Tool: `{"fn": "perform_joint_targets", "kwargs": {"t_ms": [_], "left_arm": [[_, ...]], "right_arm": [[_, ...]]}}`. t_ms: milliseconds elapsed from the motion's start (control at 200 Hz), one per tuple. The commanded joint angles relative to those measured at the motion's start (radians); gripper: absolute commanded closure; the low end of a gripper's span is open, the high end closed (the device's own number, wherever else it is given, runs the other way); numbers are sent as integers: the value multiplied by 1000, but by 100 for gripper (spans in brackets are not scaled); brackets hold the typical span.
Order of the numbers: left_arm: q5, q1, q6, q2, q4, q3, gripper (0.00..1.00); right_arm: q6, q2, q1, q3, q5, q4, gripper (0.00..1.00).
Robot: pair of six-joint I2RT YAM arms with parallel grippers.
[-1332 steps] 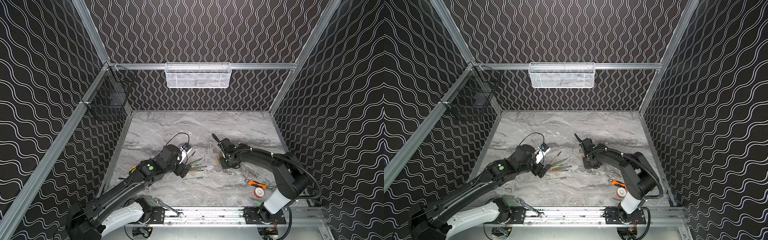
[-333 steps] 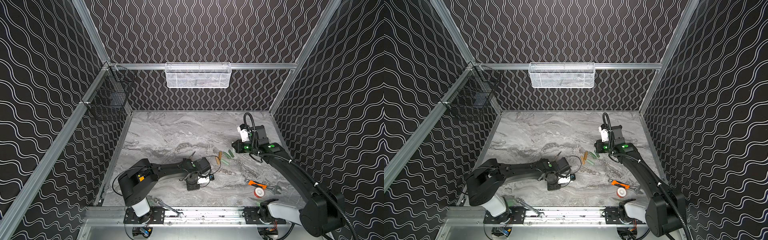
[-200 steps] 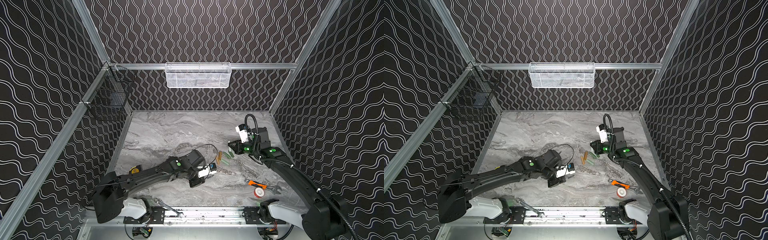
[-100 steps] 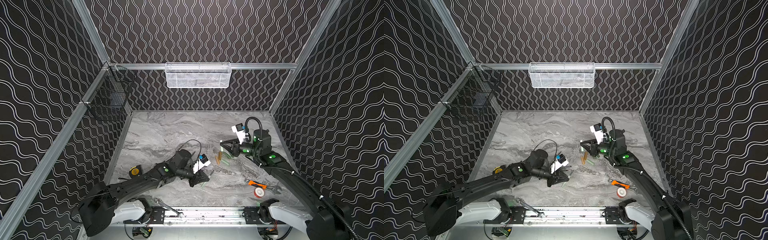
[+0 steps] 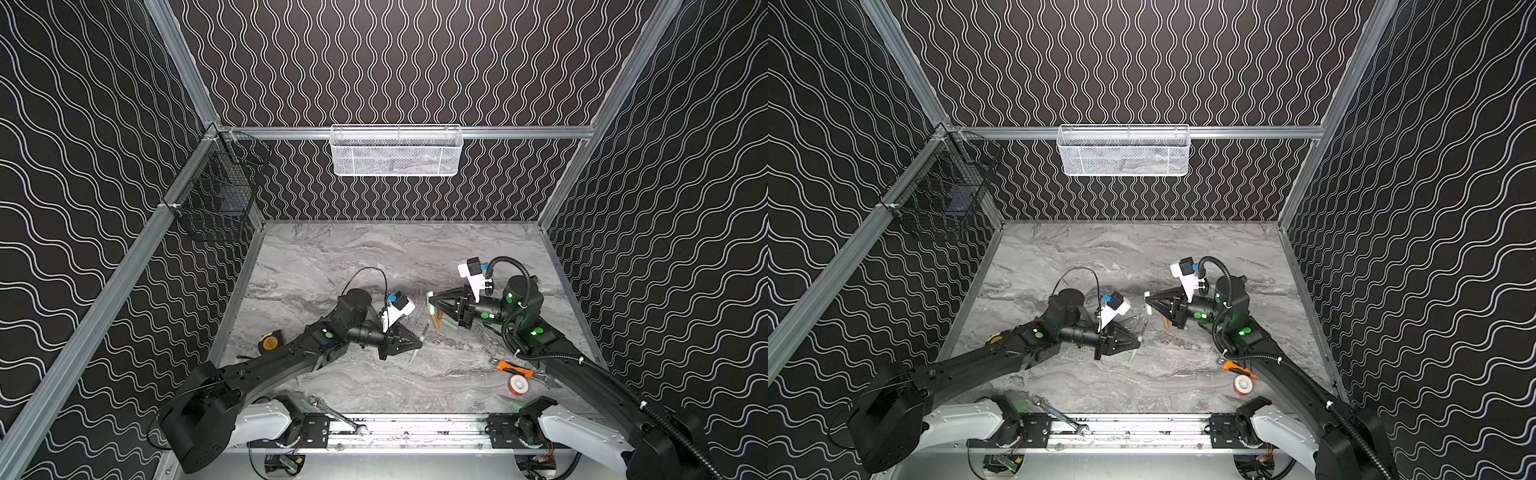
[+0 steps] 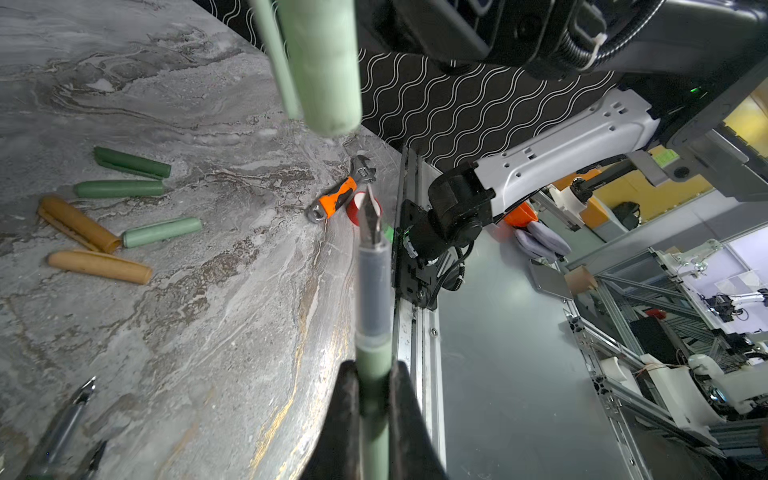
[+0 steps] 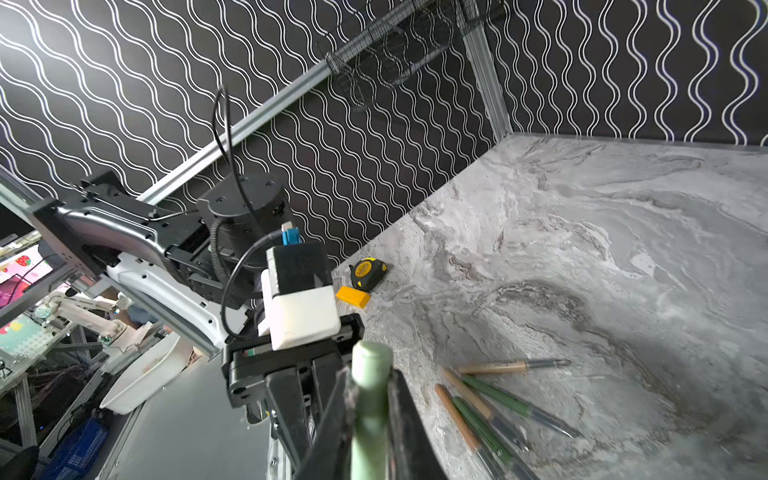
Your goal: Insert the pens into the pen caps
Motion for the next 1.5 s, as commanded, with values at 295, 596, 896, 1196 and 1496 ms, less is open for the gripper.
{"fn": "perform_joint_targets", "kwargs": {"t_ms": [295, 596, 896, 1196, 1496], "left_arm": [[21, 26, -22, -12, 77, -4, 100], [14, 37, -23, -23, 83, -10, 100], [25, 45, -29, -24, 103, -13, 100], [24, 56, -41, -48, 128, -23, 100], [43, 76, -80, -67, 201, -46, 100]], "right_arm": [[103, -14, 11, -38, 6, 196, 86], [111, -3, 33, -31, -3, 206, 86], [105, 15, 71, -23, 9, 208, 86], [91, 24, 87, -15, 18, 189, 86], [102, 38, 94, -21, 17, 216, 86]]}}
